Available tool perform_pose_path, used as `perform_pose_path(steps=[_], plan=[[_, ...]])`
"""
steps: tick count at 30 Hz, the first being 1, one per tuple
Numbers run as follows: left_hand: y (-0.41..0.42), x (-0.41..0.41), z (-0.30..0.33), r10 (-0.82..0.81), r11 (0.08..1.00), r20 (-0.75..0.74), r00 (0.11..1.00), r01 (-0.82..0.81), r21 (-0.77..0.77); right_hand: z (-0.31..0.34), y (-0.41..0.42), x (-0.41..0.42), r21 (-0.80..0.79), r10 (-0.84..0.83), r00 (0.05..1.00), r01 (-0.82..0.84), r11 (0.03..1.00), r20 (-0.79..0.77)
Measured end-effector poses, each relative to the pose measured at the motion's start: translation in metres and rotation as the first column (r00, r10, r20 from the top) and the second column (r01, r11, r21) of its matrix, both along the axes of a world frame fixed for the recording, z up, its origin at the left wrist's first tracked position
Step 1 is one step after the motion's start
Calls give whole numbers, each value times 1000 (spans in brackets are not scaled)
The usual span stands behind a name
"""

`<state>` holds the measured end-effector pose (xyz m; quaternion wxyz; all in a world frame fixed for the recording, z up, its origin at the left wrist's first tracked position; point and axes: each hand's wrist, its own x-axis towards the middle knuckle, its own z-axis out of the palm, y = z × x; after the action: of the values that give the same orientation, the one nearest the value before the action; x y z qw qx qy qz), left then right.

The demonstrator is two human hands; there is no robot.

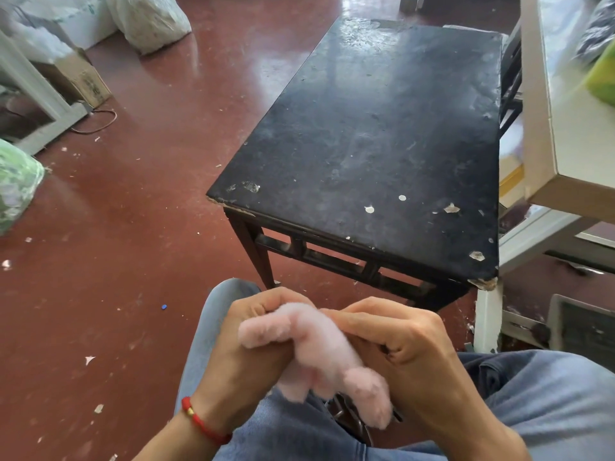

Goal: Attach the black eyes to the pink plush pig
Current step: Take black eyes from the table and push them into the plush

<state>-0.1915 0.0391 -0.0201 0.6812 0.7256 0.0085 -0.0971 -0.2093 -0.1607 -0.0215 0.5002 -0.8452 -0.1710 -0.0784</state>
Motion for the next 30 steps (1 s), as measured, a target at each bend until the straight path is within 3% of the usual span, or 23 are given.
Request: perform_pose_path(steps=[9,13,18,21,23,26,28,30], plan=[[-4,-2,-7,-9,1000,-97,995,11,19,-3,-2,-1,-147,38,999,-39,988,-9],[-6,-2,-8,14,1000,-131,991,-11,23,-6,-2,3,-136,12,998,-19,990,-59],[-10,-10,-2,-109,994,-124,986,111,10,-13,-3,0,0,-38,958,39,999,-285],[-11,-10,-9,25,998,-204,979,-13,59,-10,-4,3,84,-137,893,190,978,-429],[-14,-11,-11,80,997,-283,956,-72,40,-1,-11,1,97,-252,880,315,944,-403],[-12,-8,-16,65,996,-447,892,-84,-22,16,-7,-11,127,-208,911,267,955,-357],[-12,-6,-12,8,991,-546,838,-80,-109,18,8,-18,-20,-254,928,259,966,-274],[-11,-5,-8,-7,978,-609,793,-121,-169,13,20,-22,-182,-362,927,341,922,-97]])
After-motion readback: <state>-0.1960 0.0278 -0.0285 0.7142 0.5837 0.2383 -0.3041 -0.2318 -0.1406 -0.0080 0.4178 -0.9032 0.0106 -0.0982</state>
